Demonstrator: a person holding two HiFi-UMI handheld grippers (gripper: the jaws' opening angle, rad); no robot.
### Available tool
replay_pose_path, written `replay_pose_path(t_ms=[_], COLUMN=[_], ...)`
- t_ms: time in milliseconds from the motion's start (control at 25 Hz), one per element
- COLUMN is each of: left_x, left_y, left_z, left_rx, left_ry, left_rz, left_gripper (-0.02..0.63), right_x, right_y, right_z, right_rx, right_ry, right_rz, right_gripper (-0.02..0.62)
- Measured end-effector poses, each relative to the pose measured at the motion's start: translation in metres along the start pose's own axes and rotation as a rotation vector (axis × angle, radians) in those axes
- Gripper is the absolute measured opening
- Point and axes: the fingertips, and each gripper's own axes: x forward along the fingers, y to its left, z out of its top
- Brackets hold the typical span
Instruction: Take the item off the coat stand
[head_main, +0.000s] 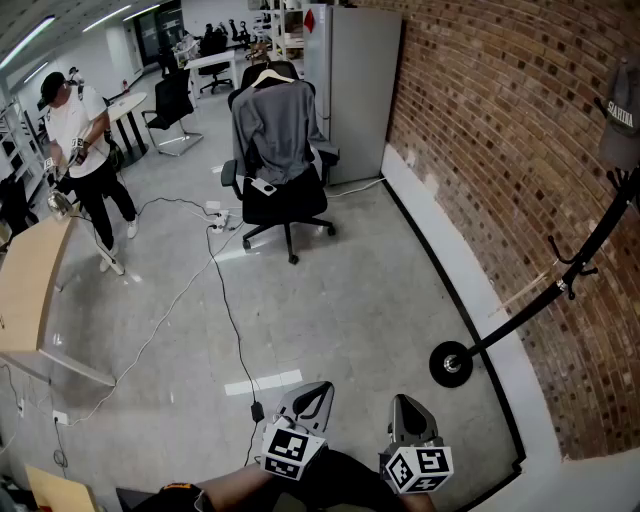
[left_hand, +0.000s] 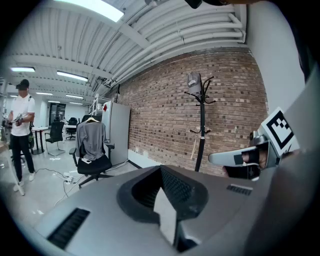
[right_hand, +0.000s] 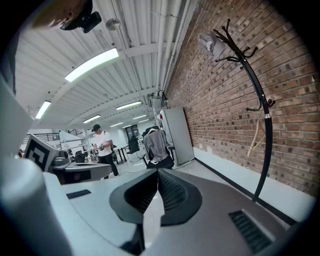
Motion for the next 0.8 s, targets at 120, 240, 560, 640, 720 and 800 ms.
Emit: replay_pose_path(t_ms=[120, 240, 560, 640, 720, 800], left_x=[0.014, 0.024, 0.06, 0.069, 0.078, 0.088], left_y=[0.034, 0.064, 0.102, 0.108, 0.11, 0.107], left_z=[0.019, 0.031, 0.048, 0.052, 0.056, 0.06], left_rx=[-0.002, 0.008, 0.038, 0.039, 0.04, 0.042], left_ry=[-0.007, -0.002, 0.011, 0.013, 0.011, 0.013], left_rz=[-0.007, -0.016, -0.12, -0.141, -0.162, -0.181], left_gripper=[0.031, 0.032, 0.032, 0.032, 0.032, 0.032], right_x=[0.035, 0.065, 0.102, 0.108, 0.112, 0.114], right_y=[0.013, 0.025, 0.009, 0.009, 0.007, 0.003], right_z=[0.018, 0.032, 0.064, 0.069, 0.073, 0.076], right_rx=[-0.006, 0.001, 0.01, 0.011, 0.009, 0.01], right_ry=[-0.001, -0.004, -0.034, -0.038, -0.04, -0.04], right_rz=[0.002, -0.001, -0.143, -0.164, -0.175, -0.184], right_gripper=[0.015, 0.015, 0.015, 0.015, 0.015, 0.015])
